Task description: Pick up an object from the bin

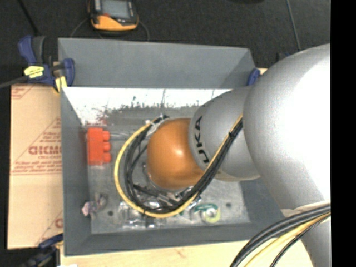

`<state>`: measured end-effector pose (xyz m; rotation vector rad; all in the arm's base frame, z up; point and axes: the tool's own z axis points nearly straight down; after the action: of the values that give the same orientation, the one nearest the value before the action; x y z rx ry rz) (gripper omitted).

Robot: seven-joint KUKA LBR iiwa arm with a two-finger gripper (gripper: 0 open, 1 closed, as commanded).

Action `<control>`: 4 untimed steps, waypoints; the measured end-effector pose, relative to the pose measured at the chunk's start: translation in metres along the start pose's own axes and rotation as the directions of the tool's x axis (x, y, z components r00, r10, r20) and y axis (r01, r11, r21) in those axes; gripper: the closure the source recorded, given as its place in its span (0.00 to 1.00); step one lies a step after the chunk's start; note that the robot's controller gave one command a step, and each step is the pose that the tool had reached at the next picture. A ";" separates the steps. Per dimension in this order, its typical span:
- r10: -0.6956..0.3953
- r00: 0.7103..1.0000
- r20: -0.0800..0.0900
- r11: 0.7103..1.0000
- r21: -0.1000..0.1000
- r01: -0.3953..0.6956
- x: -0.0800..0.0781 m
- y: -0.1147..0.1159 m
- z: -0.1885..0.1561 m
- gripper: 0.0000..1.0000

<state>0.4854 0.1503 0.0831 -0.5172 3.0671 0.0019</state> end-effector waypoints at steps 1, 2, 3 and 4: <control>-0.011 1.000 -0.020 1.000 -0.002 0.011 0.010 -0.008 -0.153 1.00; 0.142 0.989 -0.034 0.990 -0.001 -0.142 -0.003 0.013 -0.074 1.00; 0.143 0.989 -0.029 0.990 -0.002 -0.143 -0.004 0.012 -0.076 0.00; -0.106 0.994 -0.041 0.994 -0.012 0.105 -0.011 -0.010 0.009 0.00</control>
Offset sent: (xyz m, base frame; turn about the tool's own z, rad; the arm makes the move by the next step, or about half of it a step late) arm -0.0137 -0.0111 0.1475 -0.0149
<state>0.4990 0.1445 0.0743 -0.6878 3.0775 0.0038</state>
